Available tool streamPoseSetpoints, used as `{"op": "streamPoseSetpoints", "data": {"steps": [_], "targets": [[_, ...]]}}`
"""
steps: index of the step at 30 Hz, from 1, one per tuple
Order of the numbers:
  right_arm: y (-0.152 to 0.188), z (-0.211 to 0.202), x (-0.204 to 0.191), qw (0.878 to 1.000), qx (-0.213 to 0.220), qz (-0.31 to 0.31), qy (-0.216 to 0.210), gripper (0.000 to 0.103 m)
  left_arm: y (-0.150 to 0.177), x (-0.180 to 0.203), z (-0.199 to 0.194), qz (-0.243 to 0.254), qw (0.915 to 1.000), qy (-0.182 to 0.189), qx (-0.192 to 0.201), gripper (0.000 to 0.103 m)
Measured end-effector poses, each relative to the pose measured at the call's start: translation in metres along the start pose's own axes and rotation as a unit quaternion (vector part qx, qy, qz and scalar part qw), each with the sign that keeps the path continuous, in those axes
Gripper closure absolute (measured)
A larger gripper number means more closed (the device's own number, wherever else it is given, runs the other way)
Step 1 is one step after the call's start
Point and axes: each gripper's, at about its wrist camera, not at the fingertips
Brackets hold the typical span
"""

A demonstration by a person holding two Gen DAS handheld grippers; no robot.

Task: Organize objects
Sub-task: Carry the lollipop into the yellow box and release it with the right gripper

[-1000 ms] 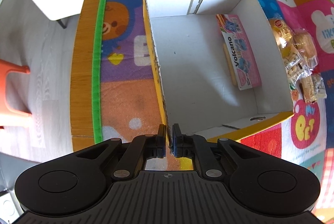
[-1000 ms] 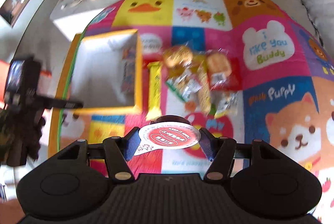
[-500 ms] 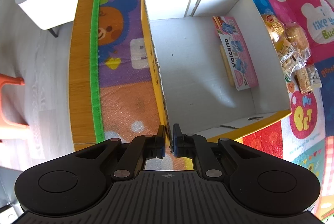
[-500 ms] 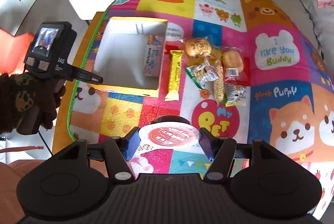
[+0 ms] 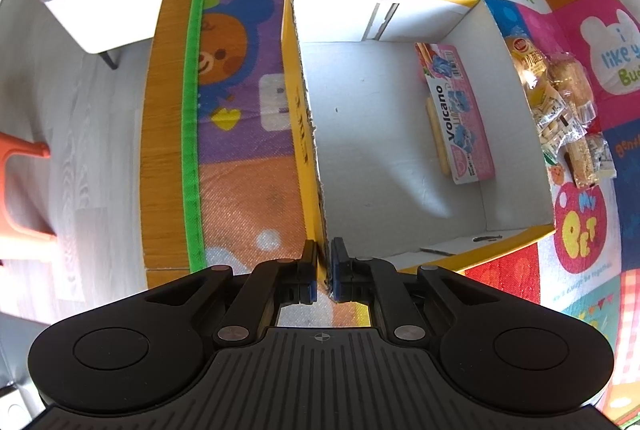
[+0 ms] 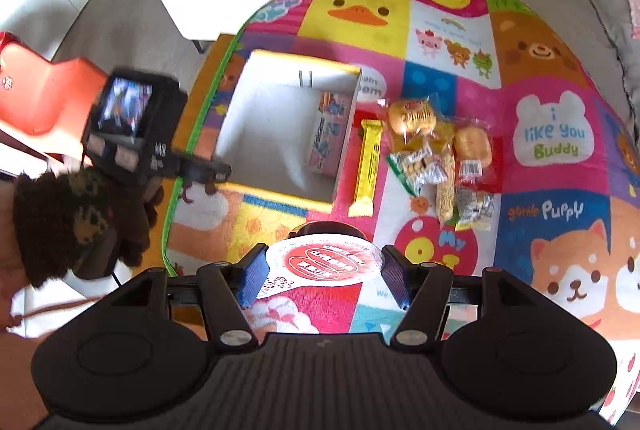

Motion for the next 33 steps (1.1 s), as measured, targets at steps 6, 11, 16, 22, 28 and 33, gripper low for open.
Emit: {"op": "streamPoseSetpoints", "data": {"steps": [6,11,16,22,28,33], "targets": [[-0.038,-0.008,-0.007,0.999,0.011,-0.049,0.013,0.042,0.002,-0.001,0.0,-0.004,1.0,0.003,0.004,0.094],[-0.079,0.007,-0.019,0.998,0.004,-0.062,-0.001,0.042,0.003,-0.005,0.0,-0.017,0.9998,0.01,0.007,0.094],[-0.117,0.017,-0.019,0.998,0.048,-0.027,-0.037,0.02,0.004,-0.007,0.001,-0.02,0.9997,0.011,0.006,0.094],[-0.107,0.016,0.012,0.996,0.068,0.024,-0.049,0.02,0.002,-0.009,0.002,-0.028,0.9995,0.011,0.003,0.095],[-0.036,0.05,0.072,0.992,0.025,0.124,-0.017,0.02,-0.001,-0.008,0.003,-0.03,0.9995,0.008,-0.004,0.095],[0.028,0.084,0.105,0.986,-0.022,0.163,0.014,0.02,-0.001,-0.007,0.001,-0.029,0.9995,0.004,-0.009,0.095]]}}
Point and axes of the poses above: each gripper's, at about its wrist camera, not at the fingertips, and z roughly the way its jaws point, x to its right, y to its underside, and after that the axes turned 3 degrees about -z, right-handed
